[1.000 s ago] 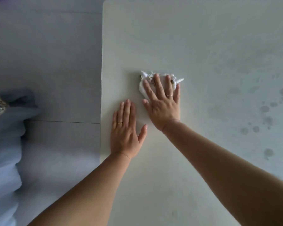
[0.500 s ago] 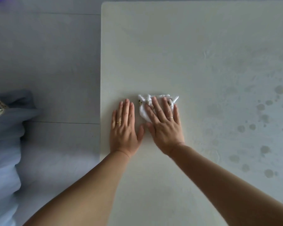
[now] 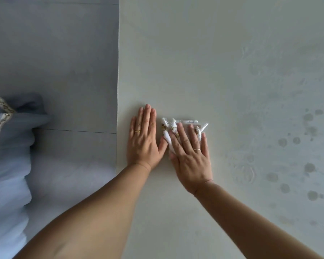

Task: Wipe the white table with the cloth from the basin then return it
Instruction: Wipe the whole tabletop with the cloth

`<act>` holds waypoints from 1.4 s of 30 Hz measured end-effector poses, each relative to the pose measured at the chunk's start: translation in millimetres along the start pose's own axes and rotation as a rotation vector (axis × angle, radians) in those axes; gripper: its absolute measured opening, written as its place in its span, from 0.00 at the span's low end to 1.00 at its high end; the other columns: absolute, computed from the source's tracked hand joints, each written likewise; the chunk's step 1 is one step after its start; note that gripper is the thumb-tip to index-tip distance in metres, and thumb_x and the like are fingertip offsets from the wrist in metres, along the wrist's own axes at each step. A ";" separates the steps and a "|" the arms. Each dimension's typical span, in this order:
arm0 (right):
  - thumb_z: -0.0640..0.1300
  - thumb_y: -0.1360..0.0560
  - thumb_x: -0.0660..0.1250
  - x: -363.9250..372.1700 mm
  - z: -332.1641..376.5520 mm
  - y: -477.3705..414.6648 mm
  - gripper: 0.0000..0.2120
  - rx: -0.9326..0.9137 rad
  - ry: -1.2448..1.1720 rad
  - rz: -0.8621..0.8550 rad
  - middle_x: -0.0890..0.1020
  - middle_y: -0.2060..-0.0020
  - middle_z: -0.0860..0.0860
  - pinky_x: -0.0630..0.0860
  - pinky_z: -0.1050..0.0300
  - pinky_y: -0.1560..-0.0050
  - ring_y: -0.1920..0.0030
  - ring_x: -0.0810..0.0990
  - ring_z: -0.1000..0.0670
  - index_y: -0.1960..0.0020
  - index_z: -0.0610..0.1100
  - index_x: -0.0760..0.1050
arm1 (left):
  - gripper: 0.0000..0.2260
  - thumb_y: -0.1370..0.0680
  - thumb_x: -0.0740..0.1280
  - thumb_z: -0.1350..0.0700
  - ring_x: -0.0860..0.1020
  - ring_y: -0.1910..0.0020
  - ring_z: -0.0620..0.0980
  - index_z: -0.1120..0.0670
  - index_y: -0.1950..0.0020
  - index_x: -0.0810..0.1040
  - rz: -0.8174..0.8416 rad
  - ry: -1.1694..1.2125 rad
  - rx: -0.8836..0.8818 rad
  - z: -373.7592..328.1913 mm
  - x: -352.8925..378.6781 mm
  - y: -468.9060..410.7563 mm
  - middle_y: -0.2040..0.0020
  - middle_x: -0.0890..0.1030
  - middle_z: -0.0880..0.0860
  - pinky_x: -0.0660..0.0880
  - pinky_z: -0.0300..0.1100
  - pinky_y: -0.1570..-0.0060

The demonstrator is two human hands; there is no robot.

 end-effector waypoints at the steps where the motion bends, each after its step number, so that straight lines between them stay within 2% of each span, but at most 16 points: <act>1: 0.54 0.20 0.50 -2.7 -12.6 -0.2 0.25 -0.047 0.014 0.001 0.54 0.24 0.53 0.46 0.44 0.26 0.24 0.49 0.47 0.24 0.54 0.54 | 0.32 0.26 0.55 0.48 0.55 0.24 0.57 0.62 0.24 0.58 -0.002 0.004 0.000 -0.2 -0.9 0.3 0.23 0.58 0.59 0.52 0.52 0.26; 3: 0.54 0.21 0.49 -11.8 -49.8 -3.0 0.25 0.008 0.041 -0.006 0.55 0.24 0.52 0.45 0.45 0.26 0.24 0.49 0.49 0.24 0.53 0.54 | 0.31 0.26 0.56 0.50 0.55 0.24 0.56 0.61 0.25 0.59 -0.012 0.018 -0.008 -0.6 -2.6 0.5 0.23 0.58 0.59 0.52 0.52 0.25; 6: 0.55 0.21 0.45 -25.1 -98.2 -10.1 0.26 0.308 -0.022 -0.030 0.52 0.23 0.52 0.39 0.47 0.26 0.24 0.44 0.50 0.23 0.54 0.51 | 0.31 0.26 0.55 0.50 0.55 0.24 0.56 0.61 0.25 0.59 -0.018 0.036 -0.010 -0.8 -2.7 0.4 0.23 0.58 0.59 0.52 0.51 0.25; 9: 0.54 0.21 0.48 -17.7 -75.6 -9.6 0.26 0.470 -0.105 -0.055 0.49 0.23 0.50 0.36 0.46 0.27 0.23 0.42 0.47 0.23 0.55 0.48 | 0.31 0.26 0.56 0.51 0.56 0.24 0.57 0.62 0.25 0.60 -0.022 0.040 -0.007 -0.4 -1.7 0.1 0.24 0.59 0.59 0.53 0.52 0.26; 13: 0.53 0.20 0.51 2.2 -2.6 17.1 0.27 0.132 -0.025 0.018 0.51 0.23 0.52 0.41 0.43 0.26 0.23 0.45 0.45 0.24 0.54 0.49 | 0.31 0.26 0.55 0.51 0.55 0.24 0.57 0.62 0.24 0.58 -0.006 0.047 0.000 -0.6 -0.7 -0.1 0.23 0.58 0.60 0.51 0.52 0.25; 16: 0.53 0.20 0.49 0.1 -23.7 26.0 0.25 -0.047 0.021 0.039 0.54 0.24 0.52 0.46 0.44 0.26 0.23 0.48 0.47 0.23 0.53 0.52 | 0.31 0.26 0.54 0.51 0.55 0.24 0.57 0.62 0.24 0.58 -0.004 0.047 0.011 0.7 0.8 -0.1 0.23 0.58 0.59 0.50 0.52 0.25; 20: 0.56 0.20 0.45 -17.6 -100.6 34.0 0.26 0.356 -0.067 -0.023 0.50 0.23 0.53 0.40 0.46 0.25 0.24 0.41 0.52 0.23 0.55 0.48 | 0.31 0.25 0.53 0.50 0.53 0.23 0.56 0.60 0.23 0.55 0.034 0.014 0.004 0.0 1.0 0.6 0.23 0.55 0.58 0.47 0.51 0.25; 23: 0.56 0.21 0.44 -13.9 -91.8 41.9 0.26 0.609 -0.124 -0.093 0.48 0.23 0.52 0.37 0.46 0.26 0.24 0.41 0.49 0.23 0.54 0.48 | 0.31 0.23 0.55 0.51 0.50 0.23 0.56 0.60 0.23 0.52 0.046 0.019 0.021 -1.0 -2.0 2.2 0.22 0.52 0.58 0.43 0.51 0.25; 25: 0.56 0.21 0.44 -3.4 -53.0 48.1 0.26 0.566 -0.133 -0.085 0.47 0.23 0.53 0.35 0.46 0.26 0.23 0.41 0.48 0.23 0.54 0.48 | 0.31 0.24 0.55 0.51 0.51 0.23 0.56 0.61 0.23 0.53 0.002 0.065 0.051 -4.5 -8.2 17.6 0.22 0.53 0.60 0.43 0.51 0.25; 28: 0.56 0.20 0.47 15.7 4.4 73.6 0.25 0.279 -0.078 -0.024 0.49 0.24 0.54 0.39 0.45 0.26 0.24 0.44 0.48 0.24 0.55 0.50 | 0.30 0.24 0.55 0.52 0.52 0.23 0.56 0.62 0.24 0.56 -0.007 0.108 0.125 -19.8 -6.2 78.4 0.23 0.56 0.60 0.47 0.53 0.25; 31: 0.55 0.20 0.49 16.1 -9.7 87.0 0.25 0.011 0.027 0.025 0.55 0.24 0.53 0.44 0.46 0.25 0.24 0.50 0.47 0.24 0.54 0.54 | 0.29 0.24 0.54 0.51 0.55 0.24 0.56 0.62 0.25 0.59 0.087 0.070 0.166 -28.5 6.8 132.8 0.24 0.58 0.59 0.51 0.54 0.26; 33: 0.55 0.20 0.48 7.3 -47.4 88.7 0.25 0.077 0.042 0.014 0.54 0.24 0.53 0.43 0.47 0.25 0.24 0.48 0.49 0.24 0.55 0.50 | 0.28 0.22 0.52 0.50 0.56 0.24 0.57 0.61 0.25 0.59 0.143 0.019 0.175 -26.1 16.2 144.9 0.24 0.58 0.59 0.53 0.54 0.27; 35: 0.56 0.20 0.46 -2.4 -80.4 88.5 0.26 0.308 -0.022 -0.009 0.50 0.23 0.54 0.39 0.48 0.26 0.24 0.43 0.52 0.24 0.56 0.47 | 0.28 0.22 0.50 0.49 0.55 0.24 0.57 0.61 0.24 0.58 0.159 -0.006 0.180 -22.7 21.2 145.2 0.23 0.57 0.58 0.53 0.54 0.27; 38: 0.55 0.21 0.45 1.5 -66.4 89.7 0.26 0.552 -0.094 -0.054 0.48 0.23 0.52 0.37 0.46 0.26 0.24 0.40 0.50 0.24 0.55 0.46 | 0.29 0.23 0.51 0.49 0.53 0.23 0.56 0.60 0.24 0.57 0.165 0.007 0.176 -21.2 24.6 144.9 0.23 0.57 0.58 0.52 0.54 0.26; 40: 0.55 0.21 0.46 11.4 -22.7 97.3 0.27 0.502 -0.112 -0.038 0.47 0.24 0.51 0.37 0.45 0.27 0.24 0.40 0.47 0.24 0.54 0.48 | 0.29 0.23 0.53 0.49 0.55 0.24 0.56 0.61 0.24 0.58 0.154 0.028 0.187 -21.8 24.7 145.5 0.23 0.58 0.58 0.52 0.54 0.26; 42: 0.55 0.21 0.47 24.5 24.8 114.2 0.26 0.304 -0.097 0.001 0.49 0.24 0.52 0.41 0.44 0.26 0.24 0.44 0.46 0.24 0.54 0.51 | 0.28 0.23 0.53 0.50 0.58 0.25 0.58 0.62 0.26 0.61 0.132 0.041 0.193 -22.0 23.0 144.2 0.25 0.61 0.59 0.54 0.54 0.27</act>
Point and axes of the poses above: each hand's wrist, its own y-axis away from the middle knuckle, its own x-axis out of the palm, z = x × y, the point moved 6 cm from there along -y, towards the middle knuckle
